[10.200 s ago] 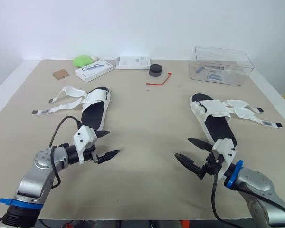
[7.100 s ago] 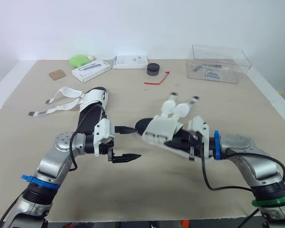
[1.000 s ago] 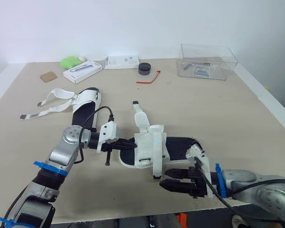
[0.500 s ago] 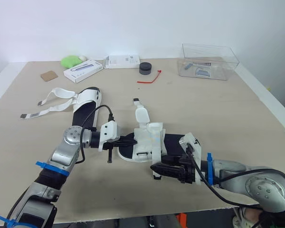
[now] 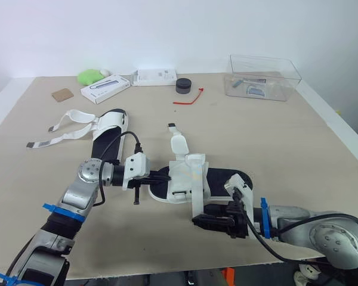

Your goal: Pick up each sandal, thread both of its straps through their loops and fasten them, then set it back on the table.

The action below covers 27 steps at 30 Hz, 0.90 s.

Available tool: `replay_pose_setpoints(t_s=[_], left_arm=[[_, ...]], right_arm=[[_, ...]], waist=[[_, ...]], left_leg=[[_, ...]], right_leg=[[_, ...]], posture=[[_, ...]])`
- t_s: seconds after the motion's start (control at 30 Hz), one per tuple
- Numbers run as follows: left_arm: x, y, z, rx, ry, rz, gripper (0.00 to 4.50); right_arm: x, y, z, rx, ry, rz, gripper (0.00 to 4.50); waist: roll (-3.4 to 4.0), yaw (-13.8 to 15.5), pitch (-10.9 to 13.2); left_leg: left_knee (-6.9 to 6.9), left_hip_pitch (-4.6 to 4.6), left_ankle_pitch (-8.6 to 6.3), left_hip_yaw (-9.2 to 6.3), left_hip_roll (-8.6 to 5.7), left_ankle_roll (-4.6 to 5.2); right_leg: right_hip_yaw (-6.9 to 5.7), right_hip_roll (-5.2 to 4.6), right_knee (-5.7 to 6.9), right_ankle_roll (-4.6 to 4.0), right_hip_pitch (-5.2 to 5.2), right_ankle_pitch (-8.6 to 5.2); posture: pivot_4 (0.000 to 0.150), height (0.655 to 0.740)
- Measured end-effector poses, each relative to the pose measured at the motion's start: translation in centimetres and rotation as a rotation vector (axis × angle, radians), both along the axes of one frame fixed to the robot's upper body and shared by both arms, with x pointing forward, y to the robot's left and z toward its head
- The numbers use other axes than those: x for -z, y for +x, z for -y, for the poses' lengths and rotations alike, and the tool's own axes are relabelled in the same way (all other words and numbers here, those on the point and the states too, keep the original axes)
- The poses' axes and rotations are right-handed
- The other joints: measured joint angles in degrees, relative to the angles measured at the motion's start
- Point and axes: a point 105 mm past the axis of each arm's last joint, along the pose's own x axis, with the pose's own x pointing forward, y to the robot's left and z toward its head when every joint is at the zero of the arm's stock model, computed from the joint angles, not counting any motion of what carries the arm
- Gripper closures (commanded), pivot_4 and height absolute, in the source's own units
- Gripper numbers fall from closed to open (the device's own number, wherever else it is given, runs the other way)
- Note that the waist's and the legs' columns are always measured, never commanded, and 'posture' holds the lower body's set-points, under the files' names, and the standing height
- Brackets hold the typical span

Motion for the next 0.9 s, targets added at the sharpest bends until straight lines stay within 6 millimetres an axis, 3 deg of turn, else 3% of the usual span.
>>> replay_pose_setpoints(t_s=[0.2,0.47,0.67,0.73,0.9], left_arm=[[0.3,-0.3,-0.1,-0.003,0.006,-0.013,4.50],[0.3,-0.4,-0.1,-0.001,0.008,-0.015,4.50],[0.3,-0.7,0.0,0.026,0.018,-0.005,4.50],[0.3,-0.7,0.1,0.033,0.017,0.004,4.50],[0.3,-0.6,0.2,0.036,0.016,0.008,4.50]], right_arm=[[-0.3,0.0,0.1,-0.001,0.005,-0.011,4.45],[-1.0,-0.5,0.1,-0.026,0.063,-0.089,4.45],[-8.4,4.5,0.4,0.021,0.249,-0.042,4.45],[-9.8,5.6,0.8,0.031,0.255,-0.044,4.45],[-8.8,7.5,1.5,0.075,0.193,-0.143,4.45]], waist=[[0.00,0.0,0.0],[0.00,0.0,0.0],[0.01,-0.4,0.0],[-0.01,-0.4,0.0],[0.00,0.0,0.0]], left_leg=[[0.00,-0.02,0.00,0.00,0.00,0.00],[0.02,-0.01,0.00,0.01,0.00,0.00],[0.14,-0.04,0.05,0.04,0.00,0.09],[0.13,-0.12,0.05,0.05,0.02,0.09],[0.11,-0.29,0.00,0.02,0.02,0.17]], right_leg=[[-0.01,-0.01,0.00,0.00,0.00,0.00],[0.01,0.00,0.00,0.01,0.00,0.01],[0.08,0.05,-0.02,0.00,0.02,0.18],[-0.04,0.08,-0.05,-0.05,0.02,0.15],[-0.11,0.03,-0.09,-0.06,-0.06,0.10]], posture=[[0.150,0.7400],[0.150,0.7400],[0.150,0.7400],[0.150,0.7400],[0.150,0.7400]])
